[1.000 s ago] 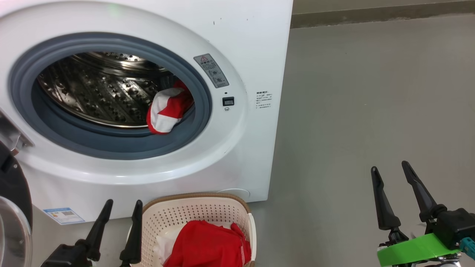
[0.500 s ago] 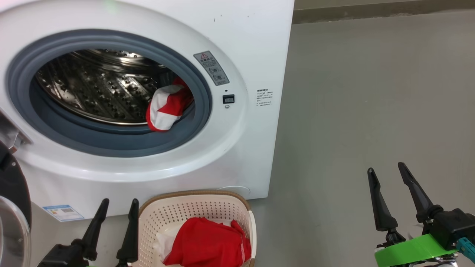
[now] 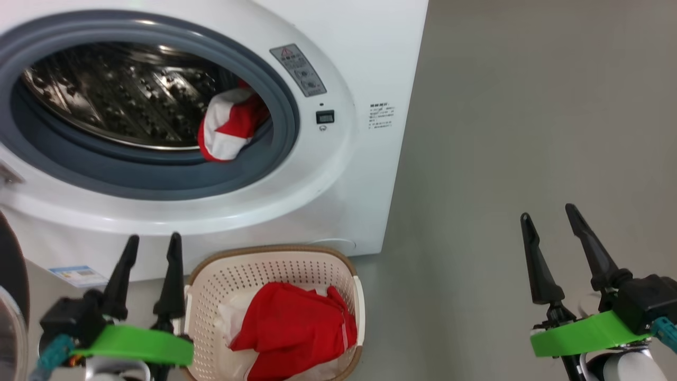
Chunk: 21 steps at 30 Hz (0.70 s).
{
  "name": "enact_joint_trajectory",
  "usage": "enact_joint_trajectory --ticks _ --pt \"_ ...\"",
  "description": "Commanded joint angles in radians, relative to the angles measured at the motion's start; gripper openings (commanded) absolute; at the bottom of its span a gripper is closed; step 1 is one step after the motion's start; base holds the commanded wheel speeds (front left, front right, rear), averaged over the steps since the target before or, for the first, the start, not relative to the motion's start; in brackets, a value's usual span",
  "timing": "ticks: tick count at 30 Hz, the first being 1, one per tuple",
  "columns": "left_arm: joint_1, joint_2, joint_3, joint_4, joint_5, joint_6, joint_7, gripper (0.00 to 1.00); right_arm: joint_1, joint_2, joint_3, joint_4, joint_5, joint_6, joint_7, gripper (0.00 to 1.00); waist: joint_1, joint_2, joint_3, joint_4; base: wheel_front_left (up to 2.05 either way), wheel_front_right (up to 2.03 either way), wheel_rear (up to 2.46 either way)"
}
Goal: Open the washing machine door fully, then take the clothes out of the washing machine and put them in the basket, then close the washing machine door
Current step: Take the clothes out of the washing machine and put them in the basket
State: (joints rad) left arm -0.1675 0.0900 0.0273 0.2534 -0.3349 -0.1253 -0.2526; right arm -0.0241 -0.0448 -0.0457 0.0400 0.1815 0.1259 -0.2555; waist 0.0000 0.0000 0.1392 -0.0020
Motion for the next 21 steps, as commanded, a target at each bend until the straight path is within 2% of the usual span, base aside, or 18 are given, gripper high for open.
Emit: enact_joint_trajectory --ticks 1,12,21 --pt "-0.070 0.020 0.034 0.002 -0.014 -0.005 -0.009 1.00 -0.046 -0.016 0.029 -0.030 -0.010 0.005 -0.006 1.00 0.0000 0.0000 0.049 -0.004 0.00 0.00 0.00" --pt "-0.294 0.084 0.044 0.110 -0.081 -0.005 -0.009 1.00 -0.126 -0.024 0.054 -0.036 -0.018 0.005 -0.006 1.00 0.0000 0.0000 0.189 -0.013 0.00 0.00 0.00" --pt "-0.451 0.121 0.021 0.193 -0.072 -0.005 -0.009 1.00 -0.169 -0.022 0.062 -0.042 -0.020 0.005 -0.006 1.00 0.0000 0.0000 0.274 -0.026 0.00 0.00 0.00"
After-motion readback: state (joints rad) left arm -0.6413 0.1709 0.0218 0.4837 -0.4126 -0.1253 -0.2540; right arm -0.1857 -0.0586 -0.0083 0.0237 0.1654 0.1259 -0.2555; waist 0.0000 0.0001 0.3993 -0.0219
